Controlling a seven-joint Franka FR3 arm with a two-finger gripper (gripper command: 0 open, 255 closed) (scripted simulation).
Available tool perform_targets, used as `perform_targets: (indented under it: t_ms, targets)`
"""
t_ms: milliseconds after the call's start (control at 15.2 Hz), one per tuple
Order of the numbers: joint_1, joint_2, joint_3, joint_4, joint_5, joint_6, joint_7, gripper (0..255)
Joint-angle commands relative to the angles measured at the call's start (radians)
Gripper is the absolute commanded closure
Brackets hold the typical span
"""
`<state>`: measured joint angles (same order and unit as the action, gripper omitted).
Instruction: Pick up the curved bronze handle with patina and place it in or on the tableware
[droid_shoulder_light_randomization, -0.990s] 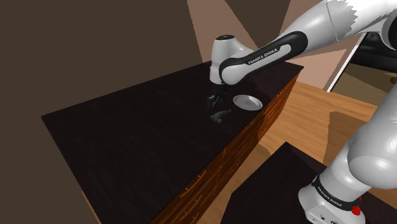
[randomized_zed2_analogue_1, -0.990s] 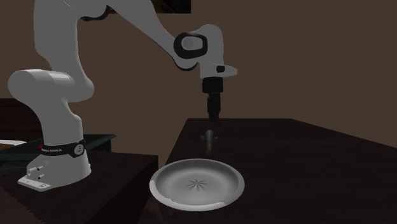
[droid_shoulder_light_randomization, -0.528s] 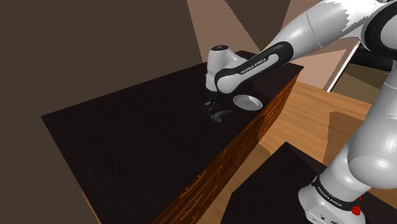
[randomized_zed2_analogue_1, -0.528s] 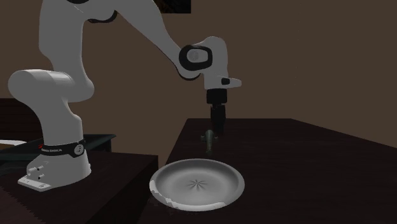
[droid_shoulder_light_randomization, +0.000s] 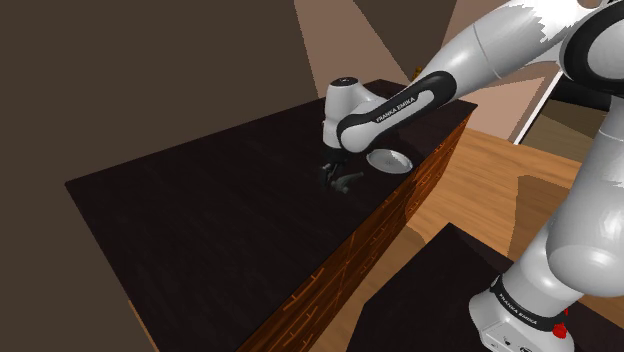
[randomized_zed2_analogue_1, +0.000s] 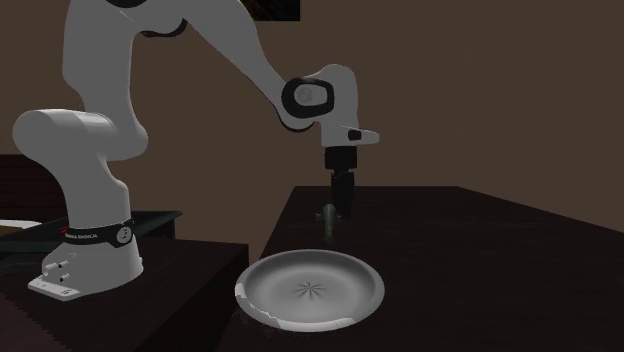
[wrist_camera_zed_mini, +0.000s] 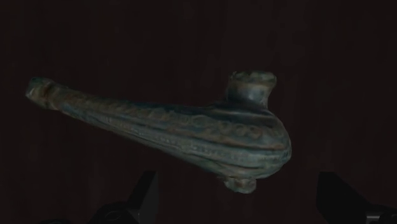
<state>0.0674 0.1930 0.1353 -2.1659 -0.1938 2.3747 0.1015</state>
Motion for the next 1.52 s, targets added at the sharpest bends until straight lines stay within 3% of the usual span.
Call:
perform_targets:
  t_ms: [0,66,660,1452]
  targets:
    - [0.0,0.0,0.0,0.0,0.0,0.0,0.0,0]
    - [0.0,0.0,0.0,0.0,0.0,0.0,0.0,255]
    - [0.0,0.0,0.0,0.0,0.0,0.0,0.0,255]
    - [-0.003,-0.094,0.008,0.054,0.039,-0.145,-0.038,255]
